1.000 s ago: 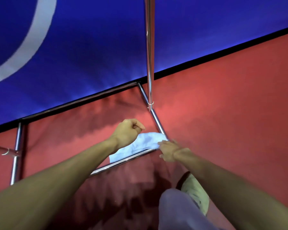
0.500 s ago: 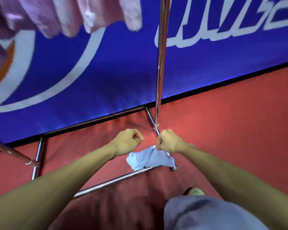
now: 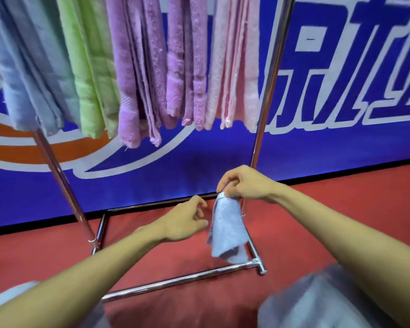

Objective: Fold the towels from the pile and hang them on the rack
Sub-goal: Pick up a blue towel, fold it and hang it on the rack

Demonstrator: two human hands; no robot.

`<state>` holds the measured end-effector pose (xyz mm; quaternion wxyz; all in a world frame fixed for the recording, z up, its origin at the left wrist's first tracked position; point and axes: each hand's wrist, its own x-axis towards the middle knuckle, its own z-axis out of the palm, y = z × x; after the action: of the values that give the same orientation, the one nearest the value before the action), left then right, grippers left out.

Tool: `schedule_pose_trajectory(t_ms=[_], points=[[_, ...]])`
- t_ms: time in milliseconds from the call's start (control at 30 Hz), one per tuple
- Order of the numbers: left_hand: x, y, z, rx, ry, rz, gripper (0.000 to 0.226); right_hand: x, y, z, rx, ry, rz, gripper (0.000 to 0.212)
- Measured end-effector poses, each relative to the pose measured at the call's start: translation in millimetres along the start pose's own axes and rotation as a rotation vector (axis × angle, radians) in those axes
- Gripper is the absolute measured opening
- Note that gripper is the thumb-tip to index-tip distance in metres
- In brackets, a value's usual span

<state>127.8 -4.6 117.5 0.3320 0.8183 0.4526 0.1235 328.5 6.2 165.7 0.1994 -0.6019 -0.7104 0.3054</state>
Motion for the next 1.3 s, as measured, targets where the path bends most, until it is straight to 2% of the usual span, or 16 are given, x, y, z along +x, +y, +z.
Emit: schedule_pose_trajectory(t_ms=[67, 167, 267, 333, 433, 667, 767, 867, 1000, 1167, 1300], points=[[-15, -5, -7, -0.156, 0.077, -0.026, 0.033, -3, -17, 11, 0.096, 0.033, -0.023, 0.026], [-30, -28, -11, -0.384, 0.077, -0.12, 0.028, -2, -31, 35, 0.149, 0.031, -0.067, 0.027], [-32, -47, -19, -0.123, 0.036, -0.103, 0.016, 6, -36, 54, 0.153, -0.004, -0.119, 0.028], [-28, -50, -26, -0.057, 0.102, -0.083, 0.009, 15, -42, 59, 0.129, -0.026, -0.19, 0.032], [-25, -51, -35, -0.115, 0.189, -0.068, 0.009, 23, -51, 60, 0.149, -0.03, -0.257, 0.029], [-38, -47, -41, -0.091, 0.279, -0.021, 0.023, 10, -48, 59, 0.104, 0.009, -0.295, 0.015], [-38, -43, -43, -0.156, 0.262, -0.021, 0.026, 4, -45, 54, 0.052, 0.016, -0.301, 0.017], [-39, -40, -44, -0.271, 0.255, -0.025, 0.032, -2, -45, 54, -0.09, 0.12, -0.324, 0.011], [-36, -34, -43, -0.328, 0.286, -0.05, 0.026, 2, -46, 54, -0.067, 0.239, -0.319, 0.006], [-36, -31, -44, -0.4, 0.326, -0.08, 0.014, 6, -48, 59, 0.038, 0.225, -0.272, 0.011], [-38, -30, -40, -0.432, 0.298, -0.065, 0.007, 7, -51, 62, 0.088, 0.262, -0.249, 0.014]])
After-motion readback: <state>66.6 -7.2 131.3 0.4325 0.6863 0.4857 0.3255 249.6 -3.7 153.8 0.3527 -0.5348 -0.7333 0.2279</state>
